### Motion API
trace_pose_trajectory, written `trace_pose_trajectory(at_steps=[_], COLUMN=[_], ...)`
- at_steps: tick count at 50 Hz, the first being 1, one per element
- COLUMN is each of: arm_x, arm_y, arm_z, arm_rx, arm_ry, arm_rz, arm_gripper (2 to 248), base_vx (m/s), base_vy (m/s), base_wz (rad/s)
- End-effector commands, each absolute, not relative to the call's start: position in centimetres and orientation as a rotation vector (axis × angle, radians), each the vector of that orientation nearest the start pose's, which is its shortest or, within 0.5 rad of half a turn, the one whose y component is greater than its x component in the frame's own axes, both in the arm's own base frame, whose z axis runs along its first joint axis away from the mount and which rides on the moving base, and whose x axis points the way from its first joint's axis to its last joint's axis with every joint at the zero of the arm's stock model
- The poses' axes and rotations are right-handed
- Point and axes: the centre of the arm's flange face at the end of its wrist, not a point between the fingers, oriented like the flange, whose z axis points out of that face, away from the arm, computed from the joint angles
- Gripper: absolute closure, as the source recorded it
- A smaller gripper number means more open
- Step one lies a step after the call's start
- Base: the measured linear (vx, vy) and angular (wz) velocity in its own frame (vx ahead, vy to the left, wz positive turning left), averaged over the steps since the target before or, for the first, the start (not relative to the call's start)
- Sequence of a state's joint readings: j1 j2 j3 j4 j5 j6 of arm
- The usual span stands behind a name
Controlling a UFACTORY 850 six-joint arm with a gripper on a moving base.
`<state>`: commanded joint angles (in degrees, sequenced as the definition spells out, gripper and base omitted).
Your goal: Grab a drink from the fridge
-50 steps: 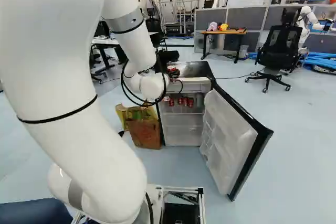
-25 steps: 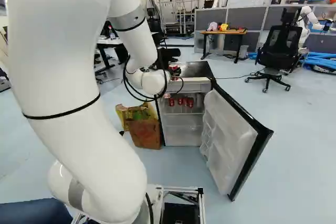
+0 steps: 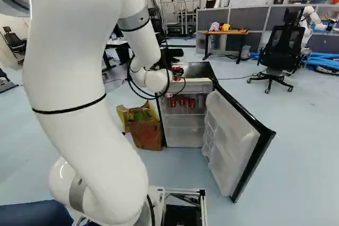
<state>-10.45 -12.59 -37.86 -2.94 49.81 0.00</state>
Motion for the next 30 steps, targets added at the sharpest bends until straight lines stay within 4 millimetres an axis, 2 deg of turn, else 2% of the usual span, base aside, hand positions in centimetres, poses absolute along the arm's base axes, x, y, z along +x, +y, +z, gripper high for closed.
trace_pose_trajectory(at_steps=[30], arm_x=[51.1], arm_y=[-8.7], arm_z=[39.8], arm_rx=[-2.556], arm_ry=[0.142], arm_rz=[-1.983], arm_gripper=[154], base_vx=[0.000], base_vy=[0.000], base_wz=[0.000])
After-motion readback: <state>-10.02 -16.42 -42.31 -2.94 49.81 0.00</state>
